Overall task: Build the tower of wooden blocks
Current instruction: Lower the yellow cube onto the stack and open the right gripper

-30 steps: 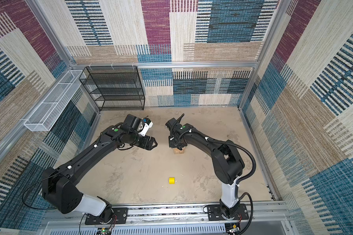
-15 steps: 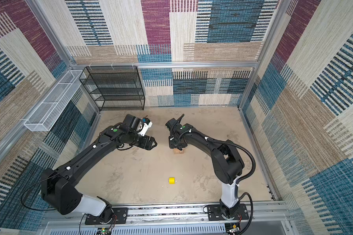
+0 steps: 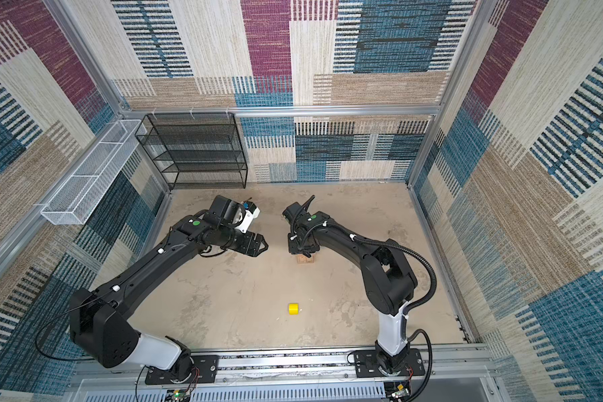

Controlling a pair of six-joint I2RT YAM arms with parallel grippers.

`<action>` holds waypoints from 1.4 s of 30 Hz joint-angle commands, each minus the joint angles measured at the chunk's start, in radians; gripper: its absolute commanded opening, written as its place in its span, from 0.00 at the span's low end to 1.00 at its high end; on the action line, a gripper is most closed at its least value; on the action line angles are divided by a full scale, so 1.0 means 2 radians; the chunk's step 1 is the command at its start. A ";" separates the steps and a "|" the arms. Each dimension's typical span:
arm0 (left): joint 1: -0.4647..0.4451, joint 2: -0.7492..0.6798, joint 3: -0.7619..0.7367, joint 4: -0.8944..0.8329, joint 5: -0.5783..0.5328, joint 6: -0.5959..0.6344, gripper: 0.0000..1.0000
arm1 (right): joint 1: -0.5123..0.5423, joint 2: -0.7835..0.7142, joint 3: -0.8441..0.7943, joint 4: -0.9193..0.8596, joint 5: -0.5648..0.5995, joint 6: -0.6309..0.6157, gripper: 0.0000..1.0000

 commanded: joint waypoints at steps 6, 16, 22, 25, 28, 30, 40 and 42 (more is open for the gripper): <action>0.001 -0.004 -0.002 0.005 0.007 -0.013 0.85 | 0.000 -0.002 0.002 0.000 0.002 0.014 0.37; 0.002 -0.005 -0.002 0.005 0.009 -0.013 0.85 | 0.000 -0.001 0.005 -0.006 0.006 0.019 0.33; 0.003 -0.006 -0.002 0.005 0.011 -0.013 0.85 | 0.000 -0.001 0.007 -0.007 0.007 0.021 0.32; 0.003 -0.007 -0.002 0.005 0.012 -0.014 0.85 | 0.000 0.000 0.008 -0.010 0.009 0.022 0.33; 0.004 -0.008 -0.003 0.005 0.012 -0.013 0.85 | 0.000 0.001 0.008 -0.010 0.013 0.024 0.33; 0.004 -0.009 -0.003 0.005 0.012 -0.013 0.85 | 0.001 0.002 0.008 -0.011 0.014 0.024 0.33; 0.005 -0.010 -0.004 0.005 0.011 -0.013 0.85 | 0.000 0.002 0.009 -0.009 0.012 0.027 0.34; 0.005 -0.010 -0.004 0.006 0.011 -0.013 0.85 | 0.000 0.003 0.010 -0.009 0.011 0.028 0.35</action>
